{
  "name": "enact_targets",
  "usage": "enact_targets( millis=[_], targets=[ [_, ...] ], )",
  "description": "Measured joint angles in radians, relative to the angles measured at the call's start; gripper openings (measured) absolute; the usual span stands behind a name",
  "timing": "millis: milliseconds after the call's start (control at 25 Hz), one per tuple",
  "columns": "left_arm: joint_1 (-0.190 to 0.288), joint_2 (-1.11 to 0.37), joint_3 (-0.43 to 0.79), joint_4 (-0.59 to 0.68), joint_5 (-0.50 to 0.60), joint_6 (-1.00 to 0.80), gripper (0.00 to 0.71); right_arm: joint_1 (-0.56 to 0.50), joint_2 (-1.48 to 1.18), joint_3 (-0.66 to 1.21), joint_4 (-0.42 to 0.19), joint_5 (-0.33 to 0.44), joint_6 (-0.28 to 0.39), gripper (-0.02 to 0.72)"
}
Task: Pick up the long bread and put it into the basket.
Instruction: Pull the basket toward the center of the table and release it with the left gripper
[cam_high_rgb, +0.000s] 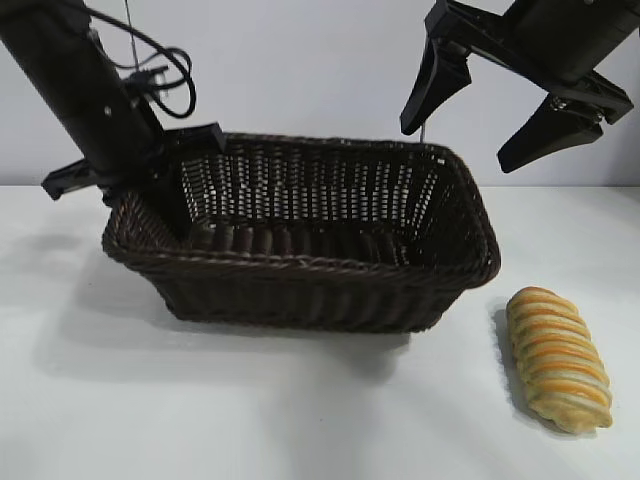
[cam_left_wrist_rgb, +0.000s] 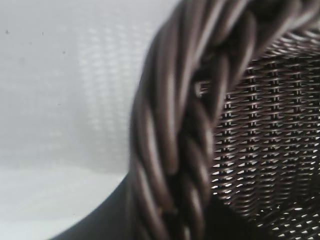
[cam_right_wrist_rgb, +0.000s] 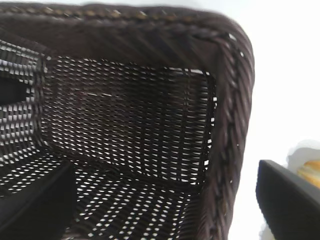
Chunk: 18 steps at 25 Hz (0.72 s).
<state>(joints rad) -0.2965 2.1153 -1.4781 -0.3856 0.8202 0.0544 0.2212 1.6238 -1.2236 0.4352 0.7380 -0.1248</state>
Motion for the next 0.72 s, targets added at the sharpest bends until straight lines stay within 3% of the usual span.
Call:
enact_targets(
  millis=[200,280,400,440,560,720],
  targets=[
    [0.000,0.001,0.000,-0.006,-0.008,0.000,0.116,0.000,0.000,0.000,0.000,0.001,0.000,0.695],
    [0.000,0.001,0.000,-0.012,-0.004,-0.004,0.230,0.000,0.000,0.000,0.000,0.003,0.000,0.695],
    [0.000,0.000,-0.010,-0.018,0.025,-0.024,0.522,0.000,0.000,0.000,0.000,0.003,0.000,0.695],
    [0.000,-0.007,-0.014,-0.018,0.034,-0.032,0.589,0.000,0.000,0.000,0.000,0.003,0.000,0.695],
    [0.000,-0.040,-0.041,0.017,0.061,-0.054,0.667,0.000,0.000,0.000,0.000,0.003,0.000,0.695],
    [0.001,-0.095,-0.113,0.164,0.129,-0.123,0.689,0.000,0.000,0.000,0.000,0.007,0.000,0.695]
  ],
)
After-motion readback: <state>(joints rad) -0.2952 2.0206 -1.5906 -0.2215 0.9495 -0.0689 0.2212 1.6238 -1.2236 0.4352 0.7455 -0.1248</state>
